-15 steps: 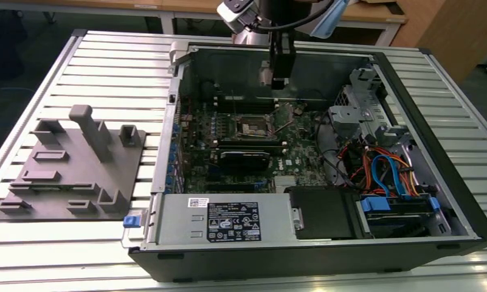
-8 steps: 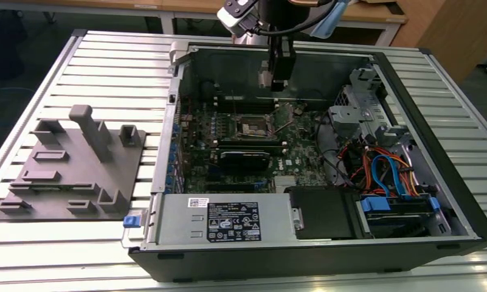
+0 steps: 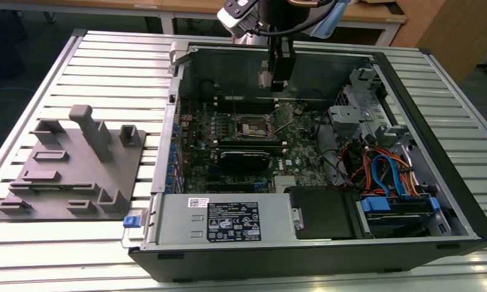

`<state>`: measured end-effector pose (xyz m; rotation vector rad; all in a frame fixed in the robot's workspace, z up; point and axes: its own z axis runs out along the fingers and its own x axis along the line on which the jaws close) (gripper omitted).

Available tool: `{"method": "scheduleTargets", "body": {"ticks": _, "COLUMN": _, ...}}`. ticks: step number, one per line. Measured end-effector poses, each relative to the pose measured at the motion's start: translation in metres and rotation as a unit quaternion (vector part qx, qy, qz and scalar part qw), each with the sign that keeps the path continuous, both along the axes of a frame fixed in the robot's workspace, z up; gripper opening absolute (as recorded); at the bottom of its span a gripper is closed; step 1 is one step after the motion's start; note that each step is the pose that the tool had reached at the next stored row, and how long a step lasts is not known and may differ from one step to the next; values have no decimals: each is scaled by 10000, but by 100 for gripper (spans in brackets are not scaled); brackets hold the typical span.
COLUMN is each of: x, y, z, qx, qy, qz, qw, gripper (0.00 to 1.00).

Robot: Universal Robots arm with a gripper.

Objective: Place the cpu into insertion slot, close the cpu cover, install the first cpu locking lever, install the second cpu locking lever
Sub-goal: 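Place the cpu into insertion slot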

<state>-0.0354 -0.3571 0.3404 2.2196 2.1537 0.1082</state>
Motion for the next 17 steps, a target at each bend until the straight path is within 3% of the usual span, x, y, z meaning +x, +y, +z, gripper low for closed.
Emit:
{"method": "scheduleTargets", "body": {"ticks": 10, "x": -2, "y": 0, "z": -123, "qx": 0, "qy": -1, "qz": 0, "qw": 10000, "gripper": 54}}
{"method": "scheduleTargets", "body": {"ticks": 17, "x": -2, "y": 0, "z": -174, "qx": -1, "qy": -1, "qz": 0, "qw": 10000, "gripper": 54}}
